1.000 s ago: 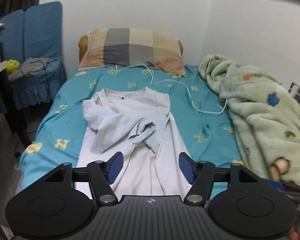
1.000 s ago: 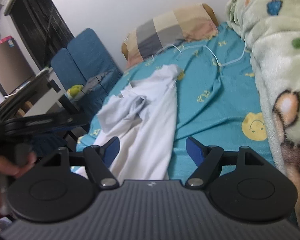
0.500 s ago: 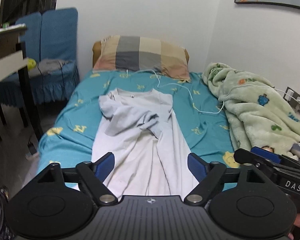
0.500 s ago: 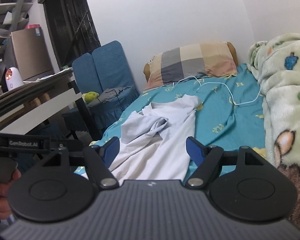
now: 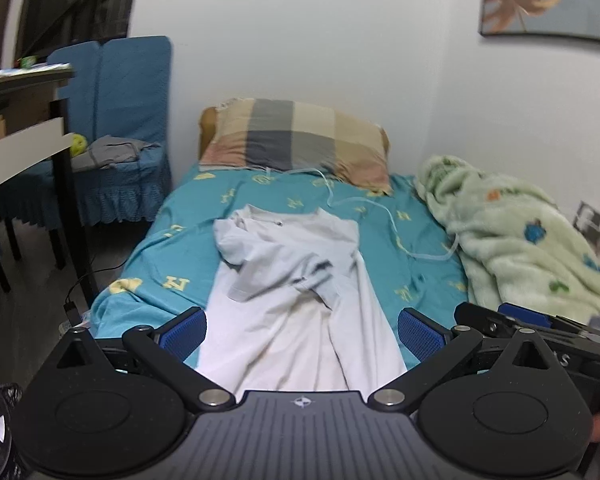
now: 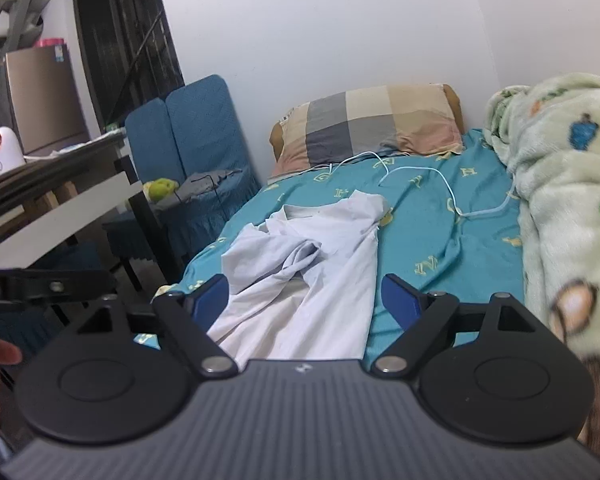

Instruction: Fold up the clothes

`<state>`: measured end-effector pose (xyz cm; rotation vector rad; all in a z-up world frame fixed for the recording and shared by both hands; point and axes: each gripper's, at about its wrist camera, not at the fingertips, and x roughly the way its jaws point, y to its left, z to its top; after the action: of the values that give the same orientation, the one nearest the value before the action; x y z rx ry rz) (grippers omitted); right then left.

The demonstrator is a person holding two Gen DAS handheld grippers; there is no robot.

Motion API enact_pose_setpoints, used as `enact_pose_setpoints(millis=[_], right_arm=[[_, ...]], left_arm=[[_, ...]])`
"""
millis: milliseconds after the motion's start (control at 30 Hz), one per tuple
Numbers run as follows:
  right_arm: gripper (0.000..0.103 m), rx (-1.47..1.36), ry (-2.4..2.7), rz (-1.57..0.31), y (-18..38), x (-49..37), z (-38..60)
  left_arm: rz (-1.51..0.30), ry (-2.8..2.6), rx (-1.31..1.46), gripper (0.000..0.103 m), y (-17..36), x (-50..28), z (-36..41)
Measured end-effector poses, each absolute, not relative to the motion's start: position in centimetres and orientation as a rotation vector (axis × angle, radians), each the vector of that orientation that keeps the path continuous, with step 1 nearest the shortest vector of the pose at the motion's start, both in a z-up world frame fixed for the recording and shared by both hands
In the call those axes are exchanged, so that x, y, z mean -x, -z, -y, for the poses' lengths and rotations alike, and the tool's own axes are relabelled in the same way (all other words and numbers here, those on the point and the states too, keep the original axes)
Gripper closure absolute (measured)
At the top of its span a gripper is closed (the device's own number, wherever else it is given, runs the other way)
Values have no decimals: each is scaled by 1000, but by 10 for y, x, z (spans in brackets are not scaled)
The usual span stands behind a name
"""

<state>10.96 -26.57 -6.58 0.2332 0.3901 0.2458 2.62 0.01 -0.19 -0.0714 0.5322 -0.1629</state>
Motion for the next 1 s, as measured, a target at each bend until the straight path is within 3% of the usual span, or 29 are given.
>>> enact_pose_setpoints(millis=[300,367,433,633,667,700,733,767,1000], right_arm=[[18,-210,-353,-410,68,-226,207],[19,-173,-381,-442,79,-259,183],[27,-123,-412,-474,93,-289,160],[28,104,-499,-532,133,-341,97],[33,157,-490,-545,137,-346,89],[45,214,-471,-558,141,-350,82],[83,271,-453,-572,145,-354,75],[94,287,-422,-573,144,-359,75],[95,69,-221,-536,109,-427,143]], left_arm=[[-426,57,98,0,3,-36,-42],[-423,43,135,0,9,-43,-56],[-440,26,165,0,16,-55,-70],[-485,28,255,0,35,-76,-98],[-492,35,264,0,38,-78,-100],[-499,41,269,0,40,-79,-101],[-506,45,271,0,41,-79,-101],[-513,50,274,0,42,-79,-100],[-535,67,247,0,50,-82,-88]])
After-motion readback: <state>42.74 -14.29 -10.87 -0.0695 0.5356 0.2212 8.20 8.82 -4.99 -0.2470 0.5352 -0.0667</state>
